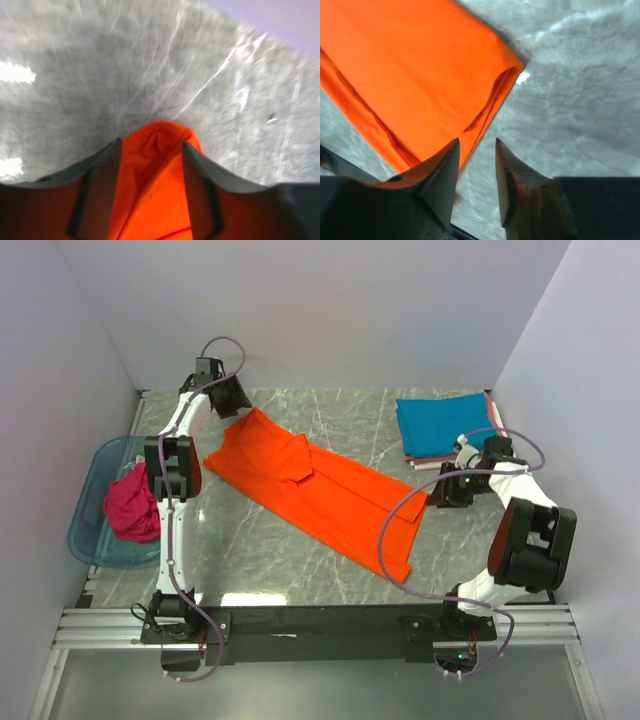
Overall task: Fold and stack the t-shirts
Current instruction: Fold the tshirt
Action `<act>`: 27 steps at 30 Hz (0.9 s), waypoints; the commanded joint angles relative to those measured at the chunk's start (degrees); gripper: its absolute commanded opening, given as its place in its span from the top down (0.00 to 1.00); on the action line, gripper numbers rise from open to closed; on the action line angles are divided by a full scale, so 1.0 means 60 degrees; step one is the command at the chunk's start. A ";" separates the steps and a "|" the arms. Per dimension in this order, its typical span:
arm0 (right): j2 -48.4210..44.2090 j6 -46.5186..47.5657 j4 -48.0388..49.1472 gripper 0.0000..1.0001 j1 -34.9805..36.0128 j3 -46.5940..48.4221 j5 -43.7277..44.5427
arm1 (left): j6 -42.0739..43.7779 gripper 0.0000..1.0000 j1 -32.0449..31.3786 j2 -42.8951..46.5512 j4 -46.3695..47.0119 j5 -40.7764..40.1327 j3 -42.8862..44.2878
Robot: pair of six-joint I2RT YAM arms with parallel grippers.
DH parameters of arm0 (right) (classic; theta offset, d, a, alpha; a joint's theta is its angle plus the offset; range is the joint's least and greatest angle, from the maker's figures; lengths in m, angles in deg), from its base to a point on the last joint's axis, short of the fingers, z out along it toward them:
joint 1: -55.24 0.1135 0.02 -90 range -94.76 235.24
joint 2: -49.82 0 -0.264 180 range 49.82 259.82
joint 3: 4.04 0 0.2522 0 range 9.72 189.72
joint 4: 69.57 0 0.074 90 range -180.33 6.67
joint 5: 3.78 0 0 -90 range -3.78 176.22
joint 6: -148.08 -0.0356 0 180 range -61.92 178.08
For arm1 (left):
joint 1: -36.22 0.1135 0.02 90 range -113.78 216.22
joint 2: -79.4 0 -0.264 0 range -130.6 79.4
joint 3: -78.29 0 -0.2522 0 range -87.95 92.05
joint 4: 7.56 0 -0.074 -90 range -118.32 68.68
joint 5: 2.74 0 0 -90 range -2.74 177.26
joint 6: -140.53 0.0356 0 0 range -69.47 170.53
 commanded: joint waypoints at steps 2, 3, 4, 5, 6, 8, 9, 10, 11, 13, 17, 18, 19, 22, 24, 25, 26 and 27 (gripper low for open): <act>-0.1480 0.3934 -0.1156 0.52 0.0067 0.1085 -0.1229 | 0.0231 0.37 0.0073 0.2039 0.1452 0.0602 -0.0511; -0.1612 0.4688 -0.1449 0.44 0.0416 0.1318 -0.1497 | 0.0377 0.34 0.0073 0.2435 0.1584 0.0573 -0.0775; -0.1875 0.5319 -0.1800 0.42 0.0782 0.1364 -0.1674 | 0.0625 0.33 0.0073 0.3294 0.1701 0.0341 -0.1329; -0.1993 0.6355 -0.1934 0.41 0.1221 0.1365 -0.1719 | 0.0743 0.32 0.0073 0.3782 0.1920 0.0150 -0.1639; -0.2111 0.6800 -0.2066 0.41 0.1718 0.1307 -0.1647 | 0.0948 0.29 0.0073 0.4773 0.2067 -0.0040 -0.2338; -0.2637 0.7344 -0.1718 0.41 0.3607 0.1000 -0.1428 | 0.1052 0.26 0.0073 0.5861 0.2287 -0.0787 -0.3074; -0.2929 0.7187 -0.0570 0.41 0.4353 0.0433 -0.0934 | 0.1081 0.23 0.0102 0.6983 0.2346 -0.1036 -0.3933; -0.3454 0.6925 0.0123 0.39 0.5723 0.0123 -0.0494 | 0.1082 0.21 0.0117 0.7574 0.2376 -0.1227 -0.4391; -0.3691 0.6545 0.0768 0.38 0.6636 -0.0170 0.0134 | 0.1067 0.18 0.0132 0.8160 0.2347 -0.1577 -0.4860; -0.3811 0.5988 0.2681 0.34 0.8915 -0.0728 0.2256 | 0.0775 0.08 0.0292 0.9933 0.2143 -0.1872 -0.6397; -0.2218 0.4554 0.3690 0.34 1.1166 0.0160 0.4620 | -0.0190 0.02 0.0907 1.2907 0.2170 -0.1816 -0.9808; -0.1837 0.4375 0.3530 0.34 1.1360 0.0816 0.4753 | -0.0686 0.04 0.1053 1.3855 0.2229 -0.1336 -1.1150; -0.1239 0.4228 0.3500 0.35 1.1449 0.1084 0.4856 | -0.0923 0.05 0.1055 1.4198 0.2056 -0.1186 -1.1685; -0.0562 0.4167 0.2843 0.35 1.1509 0.1861 0.4697 | -0.1962 0.18 0.1055 1.4889 0.1893 -0.0249 -1.3591; -0.0471 0.4723 0.2330 0.35 1.1407 0.1980 0.4200 | -0.2591 0.27 0.1055 1.4905 0.2213 0.0204 -1.4716; -0.0660 0.4899 0.2168 0.35 1.1348 0.1849 0.3995 | -0.2769 0.28 0.1040 1.4847 0.2404 0.0468 -1.5028; -0.0807 0.5104 0.2166 0.35 1.1275 0.1689 0.3790 | -0.2916 0.30 0.0997 1.4745 0.2841 0.0456 -1.5292; -0.0939 0.5120 0.2195 0.35 1.1115 0.1382 0.3803 | -0.3135 0.30 0.0793 1.4424 0.2932 0.0340 -1.5526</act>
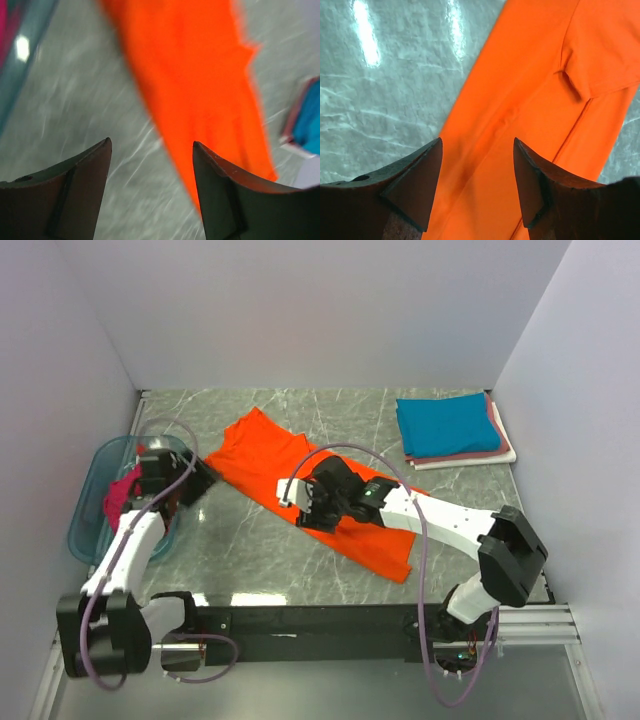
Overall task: Fold and stack the t-shirts
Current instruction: Fold the tshirt
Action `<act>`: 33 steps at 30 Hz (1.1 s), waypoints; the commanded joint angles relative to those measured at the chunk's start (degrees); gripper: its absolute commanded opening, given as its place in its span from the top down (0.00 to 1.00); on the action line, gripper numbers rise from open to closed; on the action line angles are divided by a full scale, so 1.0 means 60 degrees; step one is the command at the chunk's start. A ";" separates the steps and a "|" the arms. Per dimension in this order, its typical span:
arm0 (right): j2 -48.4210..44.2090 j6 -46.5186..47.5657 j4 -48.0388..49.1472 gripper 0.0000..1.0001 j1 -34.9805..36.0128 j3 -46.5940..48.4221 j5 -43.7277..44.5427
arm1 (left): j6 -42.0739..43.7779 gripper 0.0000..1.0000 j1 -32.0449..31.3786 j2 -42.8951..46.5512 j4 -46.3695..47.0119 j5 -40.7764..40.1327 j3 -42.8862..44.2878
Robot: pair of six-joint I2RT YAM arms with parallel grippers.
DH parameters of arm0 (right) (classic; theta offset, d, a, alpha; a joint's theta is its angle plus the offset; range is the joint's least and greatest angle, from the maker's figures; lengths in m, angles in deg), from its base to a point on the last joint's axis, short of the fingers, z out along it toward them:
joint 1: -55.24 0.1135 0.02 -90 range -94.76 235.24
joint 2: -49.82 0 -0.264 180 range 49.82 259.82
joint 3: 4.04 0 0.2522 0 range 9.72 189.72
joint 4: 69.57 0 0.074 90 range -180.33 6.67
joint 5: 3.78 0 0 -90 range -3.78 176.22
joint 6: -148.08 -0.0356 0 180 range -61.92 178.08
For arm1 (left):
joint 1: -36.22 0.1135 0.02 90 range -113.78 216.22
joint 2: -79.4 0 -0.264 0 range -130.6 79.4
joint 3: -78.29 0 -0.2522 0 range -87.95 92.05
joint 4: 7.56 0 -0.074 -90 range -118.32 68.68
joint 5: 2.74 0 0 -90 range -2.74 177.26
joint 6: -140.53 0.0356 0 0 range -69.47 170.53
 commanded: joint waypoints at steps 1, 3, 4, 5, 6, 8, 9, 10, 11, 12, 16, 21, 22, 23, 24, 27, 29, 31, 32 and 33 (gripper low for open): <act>-0.0753 0.0279 -0.0329 0.35 -0.0332 -0.0194 -0.0117 | -0.1184 0.29 -0.0385 -0.0459 0.0281 0.0239 -0.0579; -0.0945 0.0235 -0.0402 0.35 -0.0580 -0.0471 -0.0219 | -0.1345 0.27 -0.0997 -0.1305 0.0062 -0.0435 -0.0171; -0.1163 0.0206 -0.0417 0.35 -0.0901 -0.0575 -0.0321 | -0.1418 0.27 -0.1161 -0.1644 -0.0040 -0.0744 0.0020; -0.1267 0.0162 -0.0431 0.35 -0.1122 -0.0677 -0.0467 | -0.1506 0.27 -0.1293 -0.1995 -0.0186 -0.1312 0.0225; -0.1355 0.0133 -0.0446 0.35 -0.1298 -0.0838 -0.0715 | -0.1580 0.26 -0.1512 -0.2695 -0.0405 -0.1608 0.0677; -0.1619 0.0030 -0.0548 0.35 -0.1853 -0.0941 -0.0994 | -0.1740 0.26 -0.1616 -0.3373 -0.0655 -0.2526 0.1090; -0.1706 0.0015 -0.0592 0.35 -0.2001 -0.1043 -0.1126 | -0.1814 0.25 -0.1631 -0.3912 -0.0598 -0.2679 0.1353; -0.1867 0.0001 -0.0680 0.35 -0.2162 -0.1102 -0.1360 | -0.1887 0.25 -0.1646 -0.4150 -0.0583 -0.2970 0.1457; -0.1956 0.0015 -0.0710 0.35 -0.2353 -0.1175 -0.1406 | -0.2018 0.25 -0.1646 -0.4399 -0.0612 -0.3292 0.1574; -0.2043 0.0030 -0.0710 0.35 -0.2427 -0.1292 -0.1406 | -0.2150 0.25 -0.1646 -0.4909 -0.0641 -0.3673 0.1807; -0.2439 0.0001 -0.0681 0.35 -0.2720 -0.1556 -0.1596 | -0.2386 0.26 -0.1646 -0.6391 -0.1460 -0.4408 0.2906; -0.2411 -0.0043 -0.0812 0.35 -0.3057 -0.1528 -0.1757 | -0.2079 0.33 -0.1632 -0.7650 -0.1622 -0.4891 0.4032; -0.2425 -0.0058 -0.0812 0.35 -0.3116 -0.1528 -0.1801 | -0.1948 0.36 -0.1632 -0.7813 -0.1652 -0.5052 0.4224; -0.2440 -0.0058 -0.0798 0.35 -0.3145 -0.1557 -0.1831 | -0.1874 0.39 -0.1632 -0.7988 -0.1827 -0.5140 0.4444; -0.2483 -0.0044 -0.0798 0.35 -0.3189 -0.1572 -0.1889 | -0.1670 0.47 -0.1632 -0.8295 -0.1872 -0.5214 0.4896; -0.2542 -0.0073 -0.0871 0.35 -0.3277 -0.1572 -0.1991 | -0.1260 0.61 -0.1617 -0.8924 -0.2164 -0.5390 0.5847; -0.2571 -0.0087 -0.0886 0.35 -0.3336 -0.1601 -0.2036 | -0.1025 0.68 -0.1573 -0.9277 -0.2282 -0.5289 0.6594; -0.2615 -0.0087 -0.0900 0.35 -0.3380 -0.1572 -0.2065 | -0.0630 0.73 -0.1544 -0.9819 -0.2399 -0.5142 0.7095; -0.2630 -0.0058 -0.0915 0.35 -0.3380 -0.1586 -0.2036 | -0.0483 0.74 -0.1529 -0.9995 -0.2429 -0.5127 0.7344; -0.2601 -0.0044 -0.0915 0.35 -0.3394 -0.1572 -0.1978 | -0.0235 0.74 -0.1485 -1.0389 -0.2530 -0.5112 0.7970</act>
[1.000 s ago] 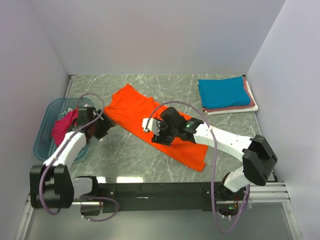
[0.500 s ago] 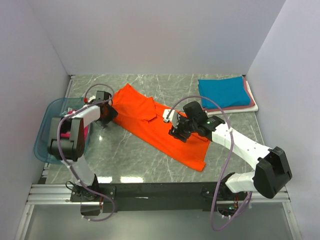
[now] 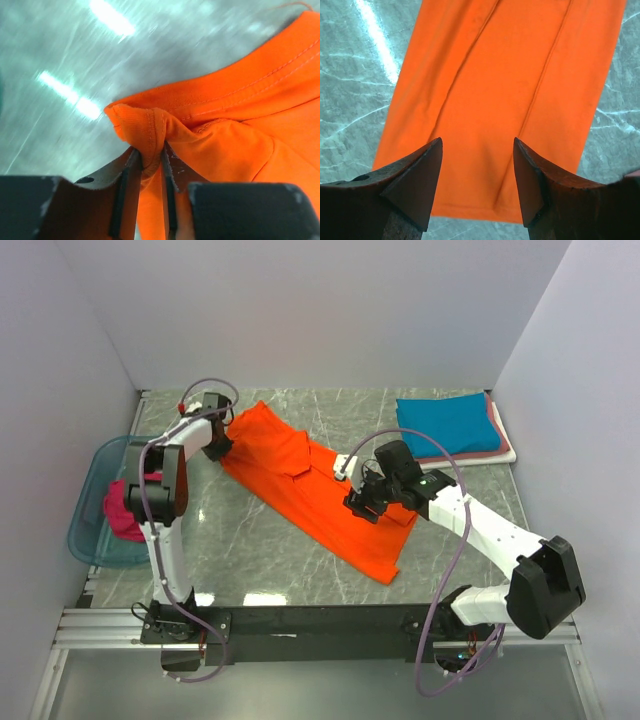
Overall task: Fold and stack the t-shirts
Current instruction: Fold the tshirt
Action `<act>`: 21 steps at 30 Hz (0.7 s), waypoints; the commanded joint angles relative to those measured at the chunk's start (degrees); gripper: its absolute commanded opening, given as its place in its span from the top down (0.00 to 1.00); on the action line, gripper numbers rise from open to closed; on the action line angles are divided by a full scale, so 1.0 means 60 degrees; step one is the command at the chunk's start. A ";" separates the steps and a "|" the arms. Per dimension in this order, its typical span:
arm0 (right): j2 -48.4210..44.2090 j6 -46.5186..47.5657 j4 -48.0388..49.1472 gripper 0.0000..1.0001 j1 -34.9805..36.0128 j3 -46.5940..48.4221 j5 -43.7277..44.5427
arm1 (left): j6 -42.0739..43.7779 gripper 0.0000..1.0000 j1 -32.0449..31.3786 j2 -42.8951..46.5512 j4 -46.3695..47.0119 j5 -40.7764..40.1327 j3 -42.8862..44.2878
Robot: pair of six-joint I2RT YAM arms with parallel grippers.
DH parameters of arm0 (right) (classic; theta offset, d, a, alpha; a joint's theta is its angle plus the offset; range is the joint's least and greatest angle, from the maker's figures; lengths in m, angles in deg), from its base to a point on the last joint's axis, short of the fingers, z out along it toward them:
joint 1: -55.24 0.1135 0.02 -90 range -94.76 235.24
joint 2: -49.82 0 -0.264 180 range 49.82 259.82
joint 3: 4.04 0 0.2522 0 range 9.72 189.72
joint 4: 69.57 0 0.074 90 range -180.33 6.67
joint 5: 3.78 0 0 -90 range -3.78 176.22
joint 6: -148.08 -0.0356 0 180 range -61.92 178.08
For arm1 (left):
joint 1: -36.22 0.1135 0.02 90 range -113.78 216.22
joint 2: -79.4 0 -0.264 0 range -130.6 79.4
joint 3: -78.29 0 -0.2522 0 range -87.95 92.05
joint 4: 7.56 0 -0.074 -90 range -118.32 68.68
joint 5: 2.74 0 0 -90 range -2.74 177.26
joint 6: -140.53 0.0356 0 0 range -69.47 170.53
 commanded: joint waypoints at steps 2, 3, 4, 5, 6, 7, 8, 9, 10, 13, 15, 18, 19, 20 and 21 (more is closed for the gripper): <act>-0.0321 -0.0007 -0.0117 0.35 -0.0105 0.0035 0.0008 | 0.1060 0.73 0.0213 -0.0980 -0.0576 -0.0165 0.1809; -0.0306 0.0022 -0.0161 0.35 -0.0091 0.0020 0.0052 | 0.1381 0.73 0.0343 -0.1388 -0.0620 0.0125 0.2494; -0.0335 0.0109 -0.0161 0.35 -0.0105 0.0006 0.0111 | 0.1544 0.72 0.0403 -0.1566 -0.0722 0.0302 0.2834; -0.0335 0.0183 -0.0190 0.35 -0.0105 -0.0038 0.0082 | 0.1937 0.71 0.0505 -0.1872 -0.0723 0.0840 0.3432; -0.0335 0.0300 -0.0321 0.35 -0.0105 -0.0067 0.0024 | 0.2173 0.66 0.0549 -0.1977 -0.0680 0.1107 0.3685; -0.0335 0.0562 -0.0410 0.35 -0.0105 -0.0082 -0.0078 | 0.2378 0.62 0.0579 -0.2036 -0.0578 0.1370 0.3876; -0.0321 0.0709 -0.0541 0.35 -0.0120 -0.0111 -0.0384 | 0.2540 0.57 0.0594 -0.2065 -0.0533 0.1547 0.4037; -0.0291 0.0827 -0.0818 0.35 -0.0004 -0.0112 -0.0604 | 0.2846 0.48 0.0623 -0.1979 -0.0475 0.1926 0.4257; -0.0262 0.0930 -0.0937 0.35 0.0142 -0.0097 -0.0722 | 0.2994 0.44 0.0623 -0.1876 -0.0416 0.2031 0.4288; -0.0233 0.0684 -0.0603 0.35 0.1765 -0.0462 0.0064 | 0.3405 0.31 0.0623 -0.0897 0.0110 0.2382 0.3734; 0.0232 0.0215 -0.0018 0.35 0.2791 -0.0654 0.1596 | 0.3580 0.25 0.0623 0.0285 0.0755 0.2384 0.2786; 0.1213 -0.0854 0.0116 0.36 0.3775 -0.0230 0.2873 | 0.3815 0.20 0.0638 0.2158 0.1442 0.2034 0.1508; 0.1392 -0.1219 0.0175 0.36 0.4197 -0.0200 0.3213 | 0.3816 0.17 0.0638 0.2675 0.1590 0.1844 0.1186; 0.1524 -0.1339 0.0219 0.36 0.4404 -0.0243 0.3478 | 0.3801 0.13 0.0652 0.3217 0.1736 0.1726 0.0414; 0.1699 -0.1456 0.0335 0.36 0.4624 -0.0301 0.3770 | 0.3729 0.06 0.0754 0.4267 0.2057 0.1797 -0.0014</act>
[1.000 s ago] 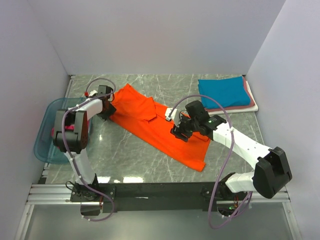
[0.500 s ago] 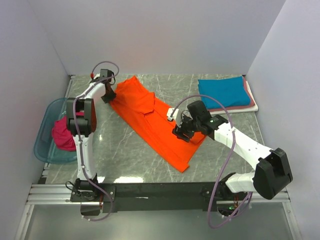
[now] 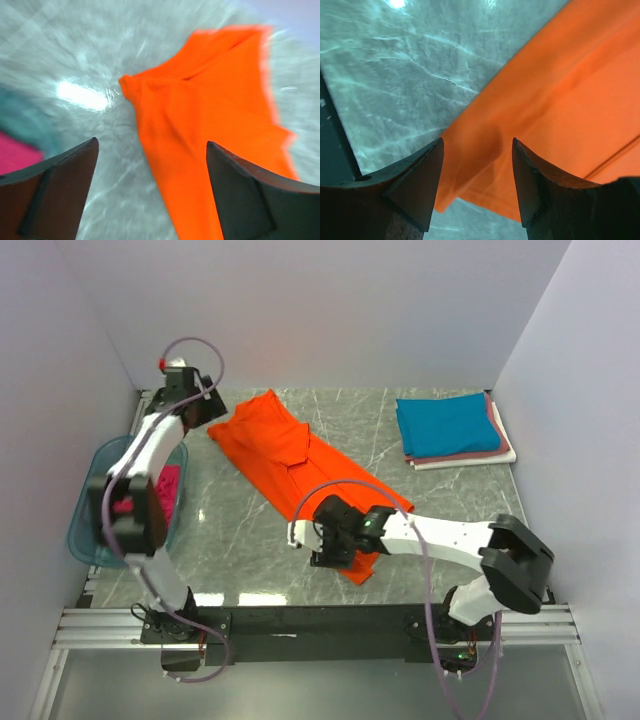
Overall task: Fold and stack the t-shirts
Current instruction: Fold the tshirt
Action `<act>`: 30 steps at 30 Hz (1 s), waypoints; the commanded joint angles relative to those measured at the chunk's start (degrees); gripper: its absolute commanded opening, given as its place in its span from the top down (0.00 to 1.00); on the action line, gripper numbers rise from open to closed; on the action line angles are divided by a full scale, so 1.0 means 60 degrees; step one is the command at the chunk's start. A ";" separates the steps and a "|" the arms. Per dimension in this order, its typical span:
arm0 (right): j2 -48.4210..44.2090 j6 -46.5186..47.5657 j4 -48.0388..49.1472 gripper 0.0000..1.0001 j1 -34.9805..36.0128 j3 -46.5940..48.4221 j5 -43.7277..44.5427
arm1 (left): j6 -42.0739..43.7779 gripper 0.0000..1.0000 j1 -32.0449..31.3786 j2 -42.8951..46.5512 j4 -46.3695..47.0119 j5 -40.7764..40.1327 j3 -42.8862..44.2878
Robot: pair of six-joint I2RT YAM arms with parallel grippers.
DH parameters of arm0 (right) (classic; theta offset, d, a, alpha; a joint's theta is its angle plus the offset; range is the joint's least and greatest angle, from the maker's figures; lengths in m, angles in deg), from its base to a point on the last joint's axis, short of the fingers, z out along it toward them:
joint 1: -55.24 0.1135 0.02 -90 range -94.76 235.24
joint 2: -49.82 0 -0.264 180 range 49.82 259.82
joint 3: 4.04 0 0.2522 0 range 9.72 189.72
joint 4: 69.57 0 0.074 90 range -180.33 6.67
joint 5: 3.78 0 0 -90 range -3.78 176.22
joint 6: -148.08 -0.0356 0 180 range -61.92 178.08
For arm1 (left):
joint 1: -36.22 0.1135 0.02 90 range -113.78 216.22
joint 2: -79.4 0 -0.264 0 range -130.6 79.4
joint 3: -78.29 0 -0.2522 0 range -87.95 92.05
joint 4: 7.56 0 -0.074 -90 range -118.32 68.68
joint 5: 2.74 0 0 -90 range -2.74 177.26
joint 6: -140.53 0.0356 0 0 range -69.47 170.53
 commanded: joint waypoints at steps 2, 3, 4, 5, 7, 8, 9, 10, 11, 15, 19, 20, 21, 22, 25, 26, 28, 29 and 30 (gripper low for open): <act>0.0437 -0.1202 0.0530 0.37 0.0878 -0.0054 0.1840 | 0.0111 0.04 0.0481 0.3853 0.1394 0.0616 -0.1911; 0.0539 -0.1291 0.0603 0.37 0.0996 -0.0113 0.1869 | 0.0037 0.04 0.0600 0.4341 0.1467 0.0868 -0.2340; 0.0627 -0.1436 0.0632 0.37 0.1128 -0.0215 0.2014 | -0.0022 0.05 0.0717 0.4824 0.1569 0.1074 -0.2779; 0.0729 -0.1452 0.0647 0.37 0.1347 -0.0245 0.2175 | -0.0080 0.05 0.0834 0.5772 0.1584 0.1293 -0.3566; 0.1081 -0.1511 0.0721 0.37 0.1480 -0.0319 0.2556 | -0.0154 0.04 0.0879 0.6729 0.1672 0.1383 -0.4361; 0.1198 -0.1526 0.0706 0.39 0.1539 -0.0276 0.2645 | -0.0285 0.03 0.0894 0.7618 0.1716 0.1427 -0.5105; 0.1373 -0.1540 0.0619 0.40 0.1583 -0.0246 0.2675 | -0.0344 0.03 0.0894 0.8019 0.1760 0.1659 -0.5460; 0.1448 -0.1569 0.0575 0.42 0.1627 -0.0217 0.2675 | -0.0403 0.03 0.0894 0.8400 0.1760 0.1763 -0.5769; 0.1521 -0.1570 0.0531 0.45 0.1656 -0.0202 0.2690 | -0.0490 0.02 0.0894 0.9056 0.1731 0.1866 -0.6265; 0.1990 -0.1745 0.0296 0.52 0.1774 -0.0114 0.2807 | -0.0564 0.03 0.0908 1.0189 0.1132 0.2115 -0.6767; 0.2195 -0.1789 0.0033 0.64 0.1788 0.0017 0.2894 | -0.0506 0.03 0.0894 1.1039 0.0516 0.2232 -0.6812; 0.2253 -0.1789 -0.0055 0.68 0.1803 0.0061 0.2895 | -0.0462 0.03 0.0908 1.1330 0.0428 0.2262 -0.6841; 0.2268 -0.1804 -0.0215 0.71 0.1803 0.0091 0.2895 | -0.0447 0.03 0.0909 1.1464 0.0239 0.2306 -0.6870; 0.2298 -0.1833 -0.0275 0.80 0.1818 0.0164 0.2880 | -0.0433 0.03 0.0894 1.1552 0.0193 0.2408 -0.6928; 0.2342 -0.1892 -0.0480 1.00 0.1891 0.0267 0.2691 | -0.0330 0.03 0.0894 1.1831 -0.0216 0.2613 -0.7207; 0.2313 -0.1892 -0.0452 1.00 0.1949 0.0296 0.2690 | -0.0301 0.03 0.0908 1.1947 -0.0319 0.2686 -0.7280; 0.2356 -0.1863 -0.0437 1.00 0.1993 0.0456 0.2661 | -0.0257 0.03 0.0908 1.2094 -0.0567 0.2818 -0.7353; 0.2400 -0.1848 -0.0466 1.00 0.2037 0.0544 0.2588 | -0.0242 0.03 0.0894 1.2254 -0.0627 0.2906 -0.7397; 0.2429 -0.1834 -0.0524 1.00 0.2081 0.0647 0.2457 | -0.0257 0.03 0.0894 1.2343 -0.0685 0.2965 -0.7383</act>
